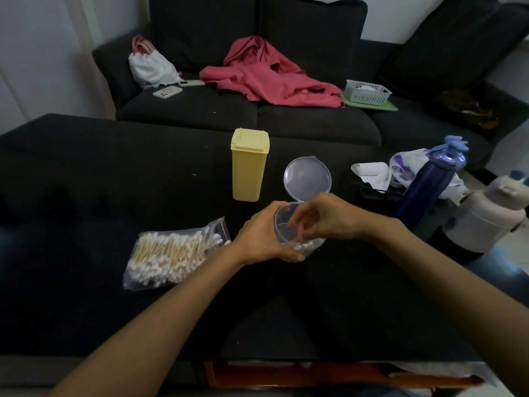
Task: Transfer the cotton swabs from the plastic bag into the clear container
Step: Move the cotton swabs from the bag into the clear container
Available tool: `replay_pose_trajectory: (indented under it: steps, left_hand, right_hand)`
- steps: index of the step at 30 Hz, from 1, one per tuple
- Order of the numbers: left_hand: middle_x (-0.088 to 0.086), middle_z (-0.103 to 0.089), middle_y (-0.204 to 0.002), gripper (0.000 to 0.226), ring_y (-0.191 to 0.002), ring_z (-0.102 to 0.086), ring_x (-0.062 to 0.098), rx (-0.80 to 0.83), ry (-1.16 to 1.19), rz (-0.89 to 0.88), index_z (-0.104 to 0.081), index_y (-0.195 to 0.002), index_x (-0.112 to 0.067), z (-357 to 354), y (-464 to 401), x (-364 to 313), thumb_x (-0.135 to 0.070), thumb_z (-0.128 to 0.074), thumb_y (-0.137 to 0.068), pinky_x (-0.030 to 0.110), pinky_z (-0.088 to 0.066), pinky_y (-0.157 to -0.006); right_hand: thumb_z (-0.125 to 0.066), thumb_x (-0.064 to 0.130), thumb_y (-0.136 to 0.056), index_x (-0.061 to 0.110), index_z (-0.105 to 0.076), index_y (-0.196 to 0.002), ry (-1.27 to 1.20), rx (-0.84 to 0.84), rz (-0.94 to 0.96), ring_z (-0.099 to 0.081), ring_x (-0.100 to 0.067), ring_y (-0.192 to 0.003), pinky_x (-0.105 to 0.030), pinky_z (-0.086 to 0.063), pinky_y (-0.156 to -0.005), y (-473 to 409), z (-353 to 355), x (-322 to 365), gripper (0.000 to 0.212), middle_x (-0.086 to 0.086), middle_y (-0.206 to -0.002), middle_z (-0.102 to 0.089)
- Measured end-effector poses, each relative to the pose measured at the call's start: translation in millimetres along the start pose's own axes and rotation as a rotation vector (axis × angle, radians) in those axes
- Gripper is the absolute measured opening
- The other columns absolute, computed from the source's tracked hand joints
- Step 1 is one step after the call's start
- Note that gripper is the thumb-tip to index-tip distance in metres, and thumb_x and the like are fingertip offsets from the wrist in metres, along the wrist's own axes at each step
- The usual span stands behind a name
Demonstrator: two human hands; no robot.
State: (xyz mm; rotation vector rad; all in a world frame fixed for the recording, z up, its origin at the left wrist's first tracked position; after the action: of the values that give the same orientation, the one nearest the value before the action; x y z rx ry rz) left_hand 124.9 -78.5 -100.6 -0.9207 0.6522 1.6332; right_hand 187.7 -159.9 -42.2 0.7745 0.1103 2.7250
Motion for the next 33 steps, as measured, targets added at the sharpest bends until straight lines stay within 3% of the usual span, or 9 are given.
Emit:
replay_pose_trajectory:
  steps: [4, 9, 14, 18, 21, 24, 28, 31, 33]
  left_hand:
    - [-0.009, -0.046, -0.134, 0.095, -0.125, -0.043, 0.010, 0.049, 0.050, 0.055, -0.037, -0.135, -0.027, -7, -7, 9, -0.032, -0.089, -0.056, 0.037, -0.037, -0.107]
    - [-0.008, -0.046, -0.135, 0.106, -0.126, -0.044, 0.012, 0.084, 0.075, 0.124, -0.034, -0.136, -0.030, -8, -9, 16, -0.046, -0.087, -0.046, 0.043, -0.038, -0.107]
    - [-0.007, -0.043, -0.139, 0.109, -0.128, -0.042, 0.012, 0.077, 0.058, 0.143, -0.028, -0.141, -0.027, -5, -6, 18, -0.039, -0.088, -0.051, 0.043, -0.036, -0.109]
    - [0.001, -0.030, -0.151, 0.121, -0.137, -0.032, 0.017, 0.089, -0.003, 0.164, -0.010, -0.150, -0.021, 2, -2, 10, -0.028, -0.088, -0.058, 0.040, -0.028, -0.114]
    - [0.003, -0.020, -0.155, 0.121, -0.141, -0.024, 0.020, 0.090, -0.124, 0.165, -0.008, -0.150, -0.018, 20, 6, -3, -0.025, -0.088, -0.060, 0.042, -0.026, -0.115]
    - [-0.001, -0.025, -0.152, 0.100, -0.138, -0.029, 0.018, 0.025, -0.188, 0.132, -0.022, -0.147, -0.023, 52, 22, -18, -0.020, -0.083, -0.067, 0.042, -0.033, -0.111]
    - [-0.005, -0.042, -0.142, 0.053, -0.131, -0.039, 0.013, -0.234, -0.254, 0.141, -0.047, -0.131, -0.031, 104, 58, -12, -0.014, -0.066, -0.084, 0.042, -0.042, -0.104]
    - [-0.005, -0.050, -0.134, 0.037, -0.122, -0.046, 0.009, -0.423, -0.317, 0.193, -0.054, -0.123, -0.033, 128, 88, 14, -0.015, -0.057, -0.091, 0.031, -0.044, -0.093]
    - [-0.005, -0.052, -0.132, 0.034, -0.115, -0.049, 0.007, -0.480, -0.409, 0.233, -0.054, -0.123, -0.033, 130, 105, 33, -0.017, -0.053, -0.093, 0.027, -0.042, -0.084]
  right_hand:
    - [-0.065, 0.004, -0.083, 0.022, -0.068, -0.094, 0.000, 0.096, -0.032, -0.066, -0.008, -0.091, -0.021, -0.053, -0.081, -13, -6, -8, 0.022, 0.002, -0.096, -0.069]
    - [-0.060, 0.011, -0.088, 0.026, -0.068, -0.095, -0.060, 0.152, -0.072, -0.060, -0.004, -0.102, -0.022, -0.048, -0.088, -15, -1, -12, 0.018, 0.011, -0.102, -0.063]
    - [-0.065, 0.011, -0.085, 0.025, -0.069, -0.091, -0.067, 0.048, -0.045, -0.063, -0.004, -0.098, -0.017, -0.051, -0.080, -2, 4, -14, 0.016, 0.005, -0.104, -0.068]
    - [-0.064, 0.008, -0.084, 0.020, -0.069, -0.094, -0.070, -0.020, -0.032, -0.063, -0.005, -0.099, -0.019, -0.052, -0.081, 2, 1, -17, 0.016, 0.003, -0.106, -0.066]
    - [-0.063, 0.011, -0.086, 0.017, -0.069, -0.098, -0.073, -0.035, -0.038, -0.062, -0.007, -0.102, -0.021, -0.052, -0.082, 3, 2, -17, 0.015, 0.002, -0.108, -0.066]
    - [-0.062, 0.014, -0.087, 0.020, -0.070, -0.097, -0.082, -0.056, -0.048, -0.060, -0.009, -0.105, -0.030, -0.050, -0.093, 3, 5, -13, 0.014, 0.002, -0.110, -0.067]
    - [-0.061, 0.012, -0.088, 0.016, -0.069, -0.102, -0.106, -0.179, -0.076, -0.063, -0.008, -0.101, -0.035, -0.050, -0.095, 5, 16, -2, 0.016, 0.001, -0.106, -0.069]
    - [-0.057, 0.012, -0.090, 0.020, -0.067, -0.105, -0.126, -0.378, -0.081, -0.062, -0.004, -0.097, -0.026, -0.052, -0.086, 3, 9, 22, 0.019, 0.004, -0.105, -0.067]
    - [-0.055, 0.015, -0.092, 0.024, -0.064, -0.107, -0.175, -0.418, -0.070, -0.059, 0.000, -0.094, -0.018, -0.049, -0.077, -4, -16, 43, 0.020, 0.011, -0.102, -0.063]
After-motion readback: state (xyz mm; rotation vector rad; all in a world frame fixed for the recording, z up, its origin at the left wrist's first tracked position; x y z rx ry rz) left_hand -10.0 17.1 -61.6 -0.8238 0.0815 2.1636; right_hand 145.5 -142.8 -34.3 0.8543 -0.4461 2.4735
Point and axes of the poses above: each hand's wrist, its own y-axis away from the middle knuckle, its own z-axis out of the back of the hand, x = y × z, the point moved 7 cm from there along -y, towards the middle knuckle
